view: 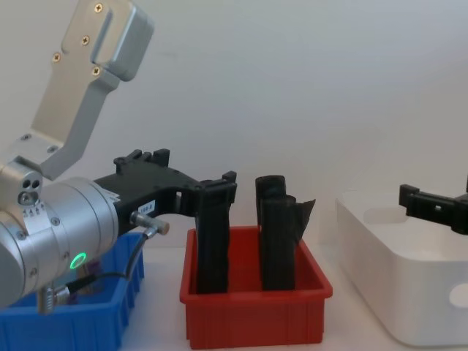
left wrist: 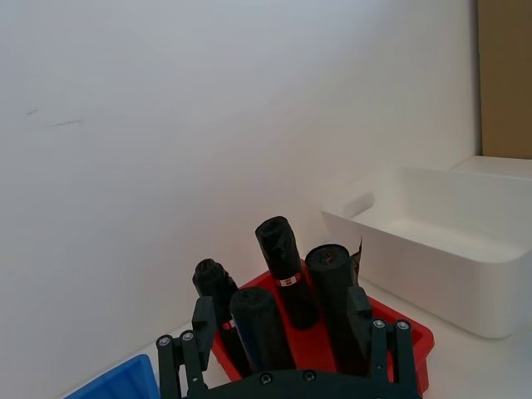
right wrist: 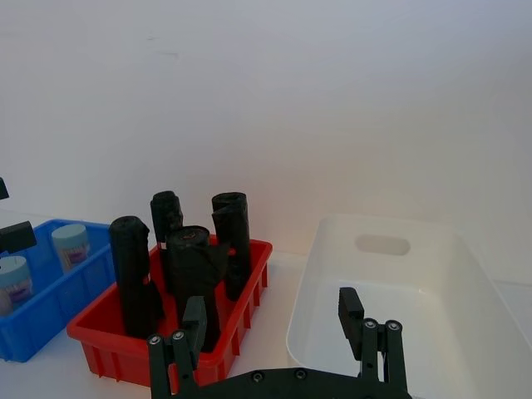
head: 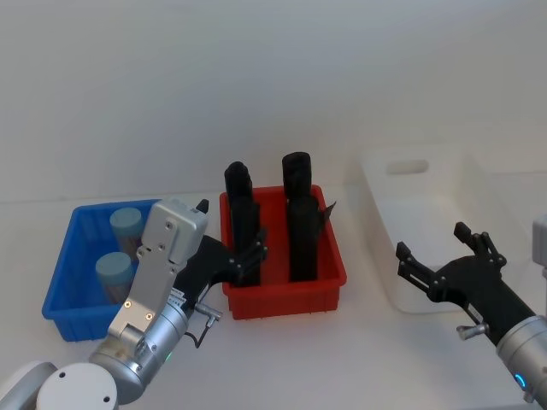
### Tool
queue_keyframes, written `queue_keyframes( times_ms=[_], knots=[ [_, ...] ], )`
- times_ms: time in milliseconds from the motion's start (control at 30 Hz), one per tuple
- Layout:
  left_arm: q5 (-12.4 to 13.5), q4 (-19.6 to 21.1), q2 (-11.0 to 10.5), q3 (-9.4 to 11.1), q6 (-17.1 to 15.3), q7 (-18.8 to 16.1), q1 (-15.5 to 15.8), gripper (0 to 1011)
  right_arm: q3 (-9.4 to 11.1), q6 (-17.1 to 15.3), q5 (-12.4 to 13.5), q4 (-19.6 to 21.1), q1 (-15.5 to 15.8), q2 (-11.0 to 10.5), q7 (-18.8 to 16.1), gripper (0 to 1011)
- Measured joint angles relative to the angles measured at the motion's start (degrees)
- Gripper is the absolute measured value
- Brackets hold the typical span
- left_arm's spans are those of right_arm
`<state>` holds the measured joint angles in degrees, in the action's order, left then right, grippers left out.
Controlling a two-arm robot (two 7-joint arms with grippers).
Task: Pick the cotton swabs from the blue box and place them into the white box.
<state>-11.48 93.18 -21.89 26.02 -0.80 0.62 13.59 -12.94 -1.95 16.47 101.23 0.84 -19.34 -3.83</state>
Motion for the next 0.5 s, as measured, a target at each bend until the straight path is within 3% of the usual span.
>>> queue_keyframes(
  times_ms=[500],
  knots=[
    [0.0, 0.0, 0.0, 0.0, 0.0, 0.0, 0.0, 1004, 0.0, 0.0, 0.0, 0.0, 0.0, 0.0, 0.0, 1002]
  ],
)
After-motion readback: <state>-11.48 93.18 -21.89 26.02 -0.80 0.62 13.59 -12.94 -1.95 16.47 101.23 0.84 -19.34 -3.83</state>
